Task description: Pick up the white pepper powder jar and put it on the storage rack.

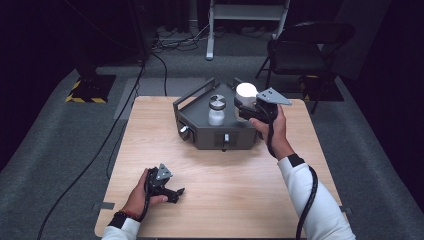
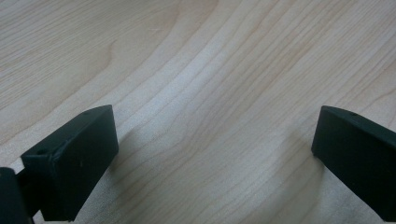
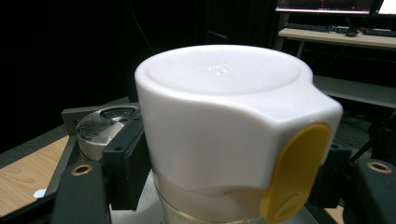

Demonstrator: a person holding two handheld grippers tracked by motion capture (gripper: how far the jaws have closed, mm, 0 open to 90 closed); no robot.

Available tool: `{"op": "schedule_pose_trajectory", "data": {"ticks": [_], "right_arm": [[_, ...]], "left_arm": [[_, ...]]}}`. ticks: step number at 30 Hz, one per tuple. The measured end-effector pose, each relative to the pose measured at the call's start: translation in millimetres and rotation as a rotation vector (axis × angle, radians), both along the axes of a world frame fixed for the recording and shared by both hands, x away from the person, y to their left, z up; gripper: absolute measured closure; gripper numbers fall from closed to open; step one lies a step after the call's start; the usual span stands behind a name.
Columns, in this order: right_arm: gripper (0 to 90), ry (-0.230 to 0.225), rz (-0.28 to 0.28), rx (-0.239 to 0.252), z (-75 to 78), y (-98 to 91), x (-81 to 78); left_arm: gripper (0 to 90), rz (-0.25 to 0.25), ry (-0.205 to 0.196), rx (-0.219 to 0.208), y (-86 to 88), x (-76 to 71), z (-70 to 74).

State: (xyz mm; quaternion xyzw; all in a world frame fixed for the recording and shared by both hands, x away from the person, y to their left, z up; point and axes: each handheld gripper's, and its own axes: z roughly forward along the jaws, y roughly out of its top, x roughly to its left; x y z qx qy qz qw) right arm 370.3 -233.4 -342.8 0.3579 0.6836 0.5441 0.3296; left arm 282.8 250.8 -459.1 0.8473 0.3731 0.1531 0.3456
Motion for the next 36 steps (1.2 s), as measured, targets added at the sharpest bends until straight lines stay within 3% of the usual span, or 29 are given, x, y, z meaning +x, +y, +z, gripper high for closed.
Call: {"op": "schedule_pose_trajectory", "data": {"ticks": [20, 36], "right_arm": [[29.4, 0.04, -0.013, -0.006, -18.9, 4.8, 13.0], [29.2, 0.055, -0.021, 0.015, -24.4, 1.5, 15.4]], "left_arm": [[0.0, -0.006, -0.002, -0.002, 0.5, 0.2, -0.4], [0.0, -0.008, -0.001, -0.003, 0.8, 0.3, -0.4]]}}
